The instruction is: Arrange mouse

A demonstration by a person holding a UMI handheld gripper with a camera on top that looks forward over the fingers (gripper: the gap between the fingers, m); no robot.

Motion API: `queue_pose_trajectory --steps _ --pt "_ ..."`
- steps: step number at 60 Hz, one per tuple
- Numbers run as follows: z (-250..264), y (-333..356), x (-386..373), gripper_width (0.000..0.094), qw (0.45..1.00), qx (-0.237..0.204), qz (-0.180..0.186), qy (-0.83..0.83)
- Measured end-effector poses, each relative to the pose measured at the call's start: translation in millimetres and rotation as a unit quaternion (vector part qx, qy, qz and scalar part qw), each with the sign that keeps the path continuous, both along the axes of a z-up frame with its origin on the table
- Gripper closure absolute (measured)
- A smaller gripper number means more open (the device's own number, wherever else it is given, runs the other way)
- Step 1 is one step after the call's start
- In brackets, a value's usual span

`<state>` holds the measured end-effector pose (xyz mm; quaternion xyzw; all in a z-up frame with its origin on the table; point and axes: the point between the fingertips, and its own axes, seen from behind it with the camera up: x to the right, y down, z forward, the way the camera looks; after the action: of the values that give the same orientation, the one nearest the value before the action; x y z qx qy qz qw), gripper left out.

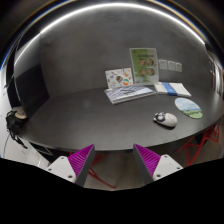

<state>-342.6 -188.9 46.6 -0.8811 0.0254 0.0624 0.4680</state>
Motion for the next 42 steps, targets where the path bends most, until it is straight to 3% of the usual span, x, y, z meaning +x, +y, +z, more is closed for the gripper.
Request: queue_pose_trajectory --steps 9,10,14,23,36,42 --pt "-1.6 14.2 73.1 0.0122 0.999 0.014 -0.033 -0.025" --pt "-2.4 17.1 48.6 0.0121 0.999 0.016 -0.034 -0.031" --pt "-9.7 26.3 128.7 0.0116 0.997 0.02 -0.05 -0.052" --pt "-34.3 57.8 212.8 0.0117 0.994 0.024 -0.053 -0.096" --pt "-56.2 110.7 237.1 0.0124 0.996 0.034 0.027 -0.08" --pt "-58.4 134.8 240.4 0.0113 0.997 0.027 0.047 -0.052"
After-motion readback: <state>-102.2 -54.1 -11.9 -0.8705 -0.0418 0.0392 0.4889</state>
